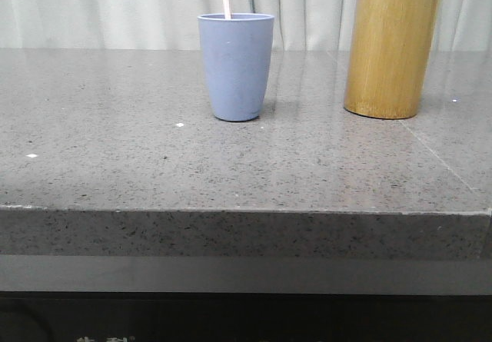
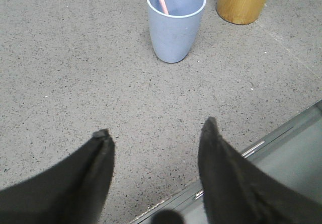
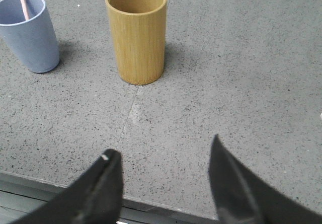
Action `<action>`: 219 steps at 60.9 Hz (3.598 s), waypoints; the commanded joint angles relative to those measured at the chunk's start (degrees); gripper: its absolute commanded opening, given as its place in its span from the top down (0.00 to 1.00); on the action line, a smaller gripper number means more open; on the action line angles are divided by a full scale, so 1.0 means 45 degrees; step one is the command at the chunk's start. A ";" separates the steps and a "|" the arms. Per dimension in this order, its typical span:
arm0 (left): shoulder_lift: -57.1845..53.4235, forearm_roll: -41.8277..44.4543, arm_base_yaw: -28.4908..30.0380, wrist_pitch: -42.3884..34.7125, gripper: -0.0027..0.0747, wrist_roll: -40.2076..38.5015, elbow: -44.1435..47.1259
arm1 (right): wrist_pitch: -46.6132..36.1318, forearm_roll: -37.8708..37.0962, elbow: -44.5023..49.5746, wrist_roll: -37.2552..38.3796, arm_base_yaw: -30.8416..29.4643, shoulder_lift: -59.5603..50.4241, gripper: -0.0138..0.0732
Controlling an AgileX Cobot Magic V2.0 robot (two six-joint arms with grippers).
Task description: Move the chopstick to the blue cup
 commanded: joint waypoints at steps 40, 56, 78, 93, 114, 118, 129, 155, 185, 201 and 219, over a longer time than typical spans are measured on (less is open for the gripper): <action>-0.0070 -0.0054 -0.0078 -0.0973 0.99 -0.0061 -0.0366 | -0.0473 0.0000 -0.0276 -0.0133 -0.0082 -0.0030 0.92; -0.1064 0.0761 0.0374 -0.2854 0.99 0.0000 0.0834 | -0.0473 0.0000 -0.0276 -0.0133 -0.0082 -0.0030 0.92; -0.7248 0.0802 0.4239 -0.8082 0.99 0.0000 0.7269 | -0.0473 0.0000 -0.0276 -0.0133 -0.0082 -0.0030 0.92; -1.0168 -0.0412 0.5472 -1.0021 0.99 0.0000 1.1162 | -0.0473 0.0000 -0.0276 -0.0133 -0.0082 -0.0030 0.92; -1.1293 -0.0559 0.5720 -1.1006 0.99 0.0000 1.3047 | -0.0436 0.0000 -0.0276 -0.0133 -0.0082 -0.0002 0.92; -1.1293 -0.0559 0.5720 -1.1173 0.99 0.0000 1.3047 | -0.0436 0.0000 -0.0276 -0.0133 -0.0082 -0.0002 0.92; -1.1293 -0.0622 0.5720 -1.1324 0.99 0.0000 1.3047 | -0.0436 0.0000 -0.0276 -0.0133 -0.0082 -0.0002 0.92; -1.1275 0.0558 0.5720 -1.1268 0.99 -0.1043 1.3047 | -0.0436 0.0000 -0.0276 -0.0133 -0.0082 -0.0002 0.92; -1.1275 0.0558 0.5720 -1.1163 0.99 -0.1043 1.3047 | -0.0436 0.0000 -0.0276 -0.0133 -0.0082 -0.0002 0.92; -1.1275 0.0558 0.5720 -1.1163 0.99 -0.1043 1.3047 | -0.0436 0.0000 -0.0276 -0.0133 -0.0082 -0.0002 0.92; -1.1275 0.0558 0.5720 -1.1163 0.99 -0.1043 1.3047 | -0.5040 -0.0251 0.3310 -0.0133 -0.0763 -0.2565 0.92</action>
